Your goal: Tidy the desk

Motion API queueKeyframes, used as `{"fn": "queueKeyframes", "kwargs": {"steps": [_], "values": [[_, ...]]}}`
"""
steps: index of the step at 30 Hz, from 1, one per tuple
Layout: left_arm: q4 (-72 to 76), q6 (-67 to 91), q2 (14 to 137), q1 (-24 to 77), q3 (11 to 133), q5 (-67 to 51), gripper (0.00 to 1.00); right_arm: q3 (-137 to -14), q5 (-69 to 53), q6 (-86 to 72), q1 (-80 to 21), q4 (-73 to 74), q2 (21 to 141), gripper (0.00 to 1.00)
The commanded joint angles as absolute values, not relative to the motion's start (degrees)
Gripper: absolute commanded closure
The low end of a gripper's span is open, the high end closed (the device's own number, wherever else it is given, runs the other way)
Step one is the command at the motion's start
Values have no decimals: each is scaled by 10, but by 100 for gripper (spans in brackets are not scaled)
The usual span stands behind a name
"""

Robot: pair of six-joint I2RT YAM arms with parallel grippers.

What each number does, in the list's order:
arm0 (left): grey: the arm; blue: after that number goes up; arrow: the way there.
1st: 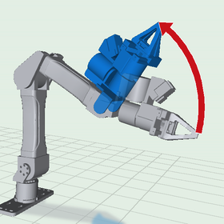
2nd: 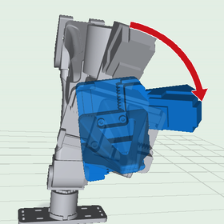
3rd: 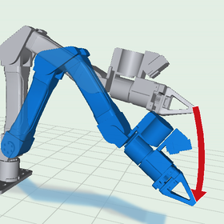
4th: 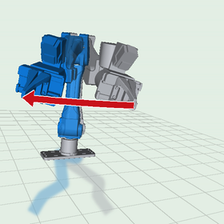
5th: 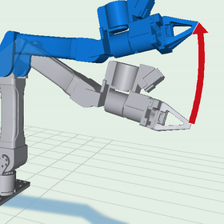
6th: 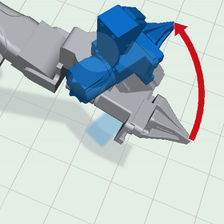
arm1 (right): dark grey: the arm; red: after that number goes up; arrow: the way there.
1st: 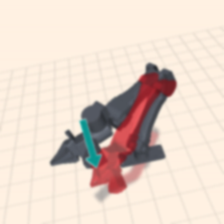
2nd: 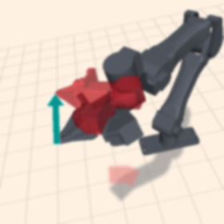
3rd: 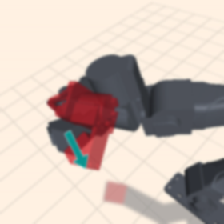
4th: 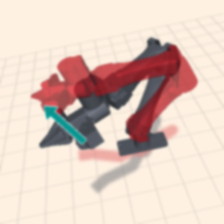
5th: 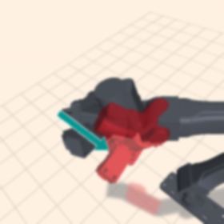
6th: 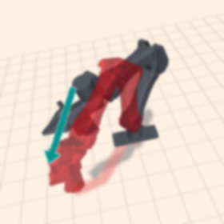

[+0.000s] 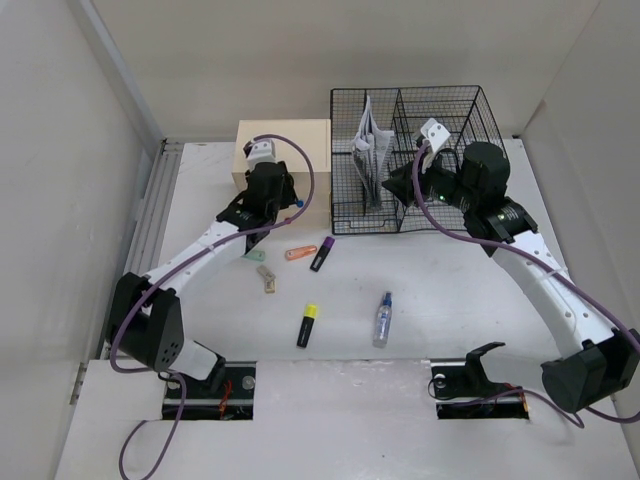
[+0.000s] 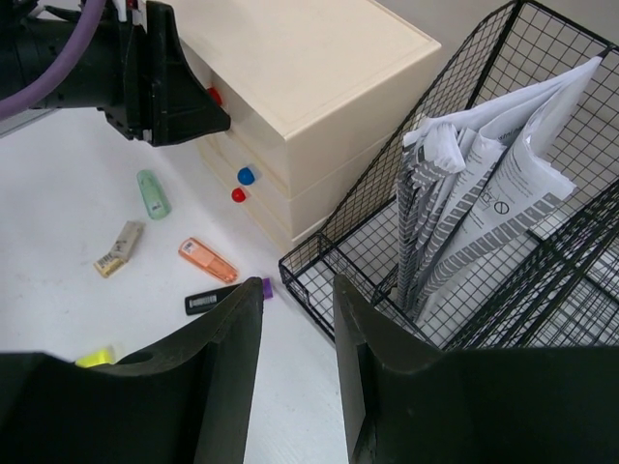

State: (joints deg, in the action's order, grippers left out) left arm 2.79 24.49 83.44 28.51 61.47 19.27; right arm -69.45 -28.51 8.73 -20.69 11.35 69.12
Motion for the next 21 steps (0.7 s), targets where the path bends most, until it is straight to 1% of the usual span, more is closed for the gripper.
{"fn": "queueKeyframes", "kwargs": {"steps": [1, 7, 9, 11, 13, 15, 16, 20, 21], "values": [[61, 243, 794, 284, 621, 227, 61, -698, -297, 82, -208, 100, 693, 59], [50, 231, 794, 284, 641, 234, 61, -698, -303, 82, -208, 100, 693, 59], [45, 226, 799, 284, 648, 239, 64, -698, -303, 82, -208, 100, 693, 59], [45, 226, 799, 284, 653, 239, 67, -698, -303, 82, -208, 100, 693, 59], [45, 226, 805, 284, 653, 239, 75, -698, -303, 82, -208, 100, 693, 59], [45, 226, 810, 284, 653, 239, 80, -698, -303, 82, -208, 100, 693, 59], [45, 226, 810, 284, 653, 239, 86, -698, -303, 82, -208, 100, 693, 59], [39, 231, 810, 284, 653, 234, 95, -698, -303, 82, -208, 100, 693, 59], [39, 237, 810, 284, 644, 234, 95, -698, -303, 82, -208, 100, 693, 59]]}}
